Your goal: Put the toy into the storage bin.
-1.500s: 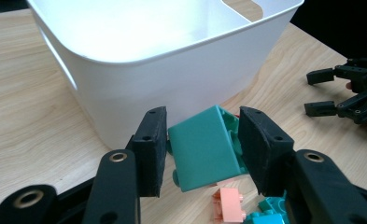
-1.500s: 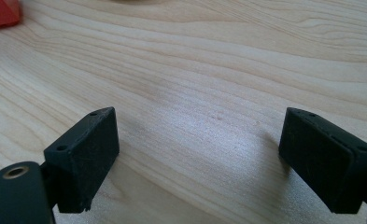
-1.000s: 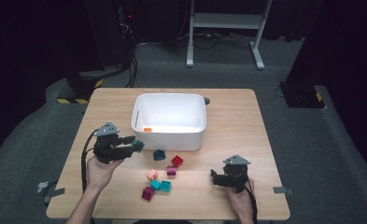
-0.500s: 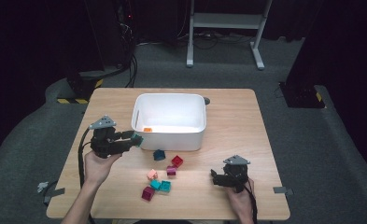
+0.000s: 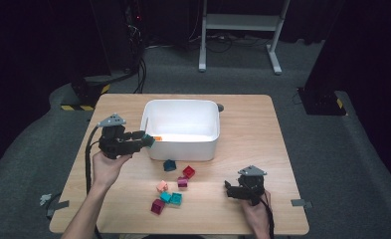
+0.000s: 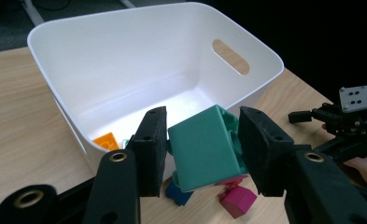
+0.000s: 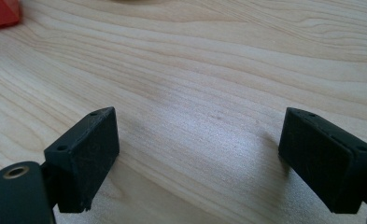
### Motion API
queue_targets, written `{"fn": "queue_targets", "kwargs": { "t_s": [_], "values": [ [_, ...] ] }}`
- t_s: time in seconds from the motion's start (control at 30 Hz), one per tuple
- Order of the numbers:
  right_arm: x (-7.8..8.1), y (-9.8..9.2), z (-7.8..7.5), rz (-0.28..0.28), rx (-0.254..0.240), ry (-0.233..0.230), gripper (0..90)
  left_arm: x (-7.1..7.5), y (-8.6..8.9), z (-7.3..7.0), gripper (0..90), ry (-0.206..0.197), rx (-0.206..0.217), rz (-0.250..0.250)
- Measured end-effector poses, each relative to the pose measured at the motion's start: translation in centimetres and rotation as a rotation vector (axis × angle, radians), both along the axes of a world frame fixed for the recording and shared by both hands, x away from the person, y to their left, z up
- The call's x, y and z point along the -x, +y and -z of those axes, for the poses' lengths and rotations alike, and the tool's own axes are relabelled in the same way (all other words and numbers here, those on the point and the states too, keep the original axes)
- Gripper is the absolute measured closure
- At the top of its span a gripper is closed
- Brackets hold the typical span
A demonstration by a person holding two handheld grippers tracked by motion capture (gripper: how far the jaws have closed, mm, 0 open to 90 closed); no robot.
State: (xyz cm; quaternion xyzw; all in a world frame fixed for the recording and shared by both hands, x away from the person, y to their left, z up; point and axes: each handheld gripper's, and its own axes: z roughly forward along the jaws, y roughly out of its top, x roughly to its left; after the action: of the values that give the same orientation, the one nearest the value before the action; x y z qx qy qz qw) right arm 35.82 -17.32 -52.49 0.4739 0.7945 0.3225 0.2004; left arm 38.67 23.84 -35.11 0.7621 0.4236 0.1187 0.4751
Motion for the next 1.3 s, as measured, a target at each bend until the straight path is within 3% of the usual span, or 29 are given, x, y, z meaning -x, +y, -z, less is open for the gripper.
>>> {"fn": "queue_targets", "kwargs": {
  "t_s": [0.43, 0.6, 0.7, 1.0, 1.3],
  "values": [
    [0.0, 0.0, 0.0, 0.0, 0.0, -0.001, 11.9, -2.2, -0.7, -1.2, 53.1, -0.01, -0.017, -0.005],
    [0.0, 0.0, 0.0, 0.0, 0.0, 0.0, 11.9, -3.1, -0.9, -1.2, 53.1, -0.005, -0.006, -0.015],
    [0.0, 0.0, 0.0, -0.001, -0.001, -0.001, 11.9, -3.5, -1.2, -1.2, 53.1, -0.012, -0.032, -0.021],
    [0.0, 0.0, 0.0, -0.001, 0.0, 0.0, 11.9, -5.2, -1.3, -1.0, 53.0, 0.003, -0.024, -0.053],
    [0.0, 0.0, 0.0, 0.0, -0.001, 0.0, 11.9, -6.8, -2.0, -0.5, 53.0, 0.009, -0.049, -0.074]
  ]
}}
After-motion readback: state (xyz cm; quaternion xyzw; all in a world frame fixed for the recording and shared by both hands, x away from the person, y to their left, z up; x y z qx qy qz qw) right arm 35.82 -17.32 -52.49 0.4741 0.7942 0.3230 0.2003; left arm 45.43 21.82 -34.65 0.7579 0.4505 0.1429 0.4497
